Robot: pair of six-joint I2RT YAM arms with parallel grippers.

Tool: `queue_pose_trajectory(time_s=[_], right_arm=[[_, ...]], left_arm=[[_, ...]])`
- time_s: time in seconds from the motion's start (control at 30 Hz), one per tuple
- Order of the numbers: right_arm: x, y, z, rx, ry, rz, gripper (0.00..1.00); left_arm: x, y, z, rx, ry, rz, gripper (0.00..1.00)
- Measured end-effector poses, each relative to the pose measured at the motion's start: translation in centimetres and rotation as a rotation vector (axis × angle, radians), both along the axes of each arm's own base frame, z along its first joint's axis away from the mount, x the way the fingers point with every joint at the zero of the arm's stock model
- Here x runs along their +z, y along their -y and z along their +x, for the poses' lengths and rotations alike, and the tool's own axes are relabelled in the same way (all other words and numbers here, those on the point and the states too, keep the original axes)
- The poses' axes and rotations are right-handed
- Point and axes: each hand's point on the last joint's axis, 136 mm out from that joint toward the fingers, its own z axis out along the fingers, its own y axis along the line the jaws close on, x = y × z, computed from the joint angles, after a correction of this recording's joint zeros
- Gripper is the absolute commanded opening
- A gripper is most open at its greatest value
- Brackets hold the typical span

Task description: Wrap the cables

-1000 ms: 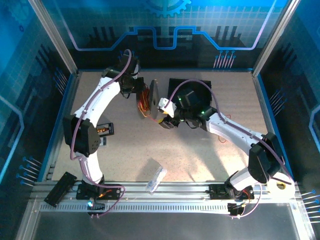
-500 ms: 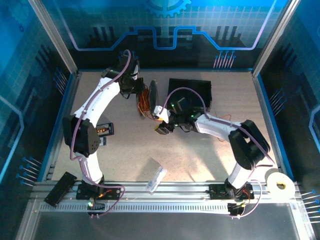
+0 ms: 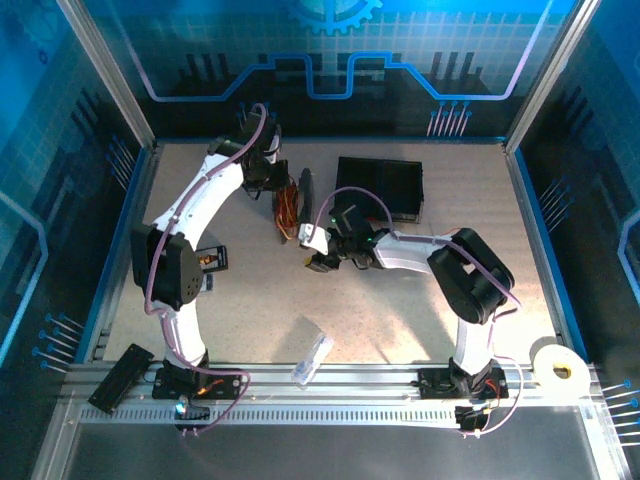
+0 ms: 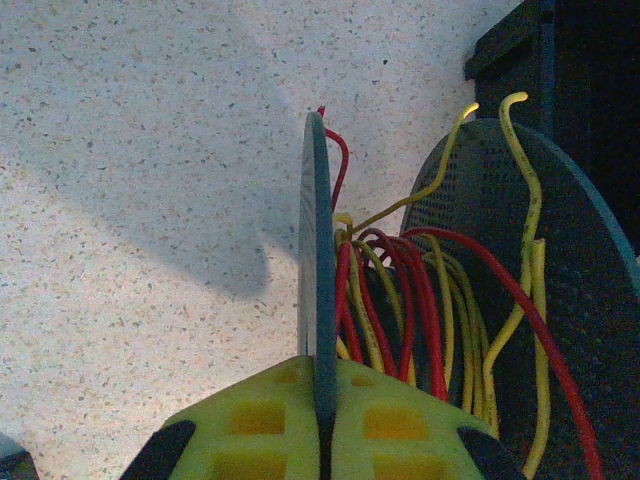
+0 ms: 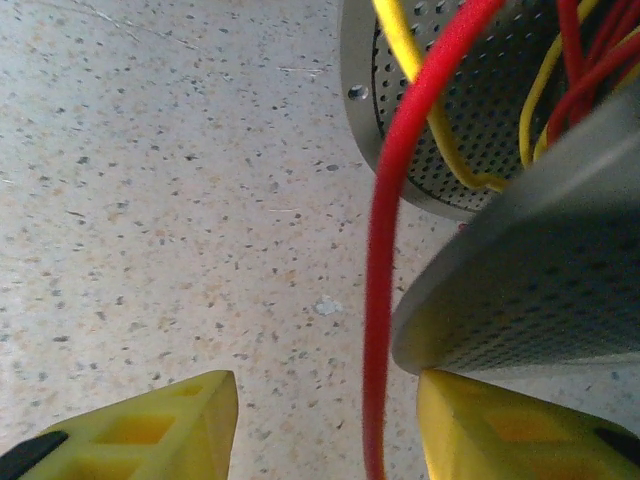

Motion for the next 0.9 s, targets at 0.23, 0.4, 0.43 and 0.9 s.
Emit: queue_pose_trajectory(time_s=[0.23, 0.4, 0.43, 0.9], right_arm=[[-0.9, -0.3, 0.5, 0.011, 0.042, -0.036, 0.2], [-0.9, -0.4, 0.4, 0.013, 0.051, -0.042, 0.0], [-0.8, -0.4, 0.3, 0.015, 0.055, -0.045, 0.0], [-0.4, 0.1, -1.0, 0.027, 0.023, -0.079, 0.0]], left_arm=[[-0.5, -0.1, 0.3, 0.002, -0.004, 0.01, 0.0], [-0.6, -0.1, 0.3, 0.001, -0.006, 0.011, 0.0], [-0.6, -0.1, 0.3, -0.001, -0.007, 0.011, 0.0], [0.5, 2.1, 0.2, -0.068, -0.006, -0.018, 0.3]])
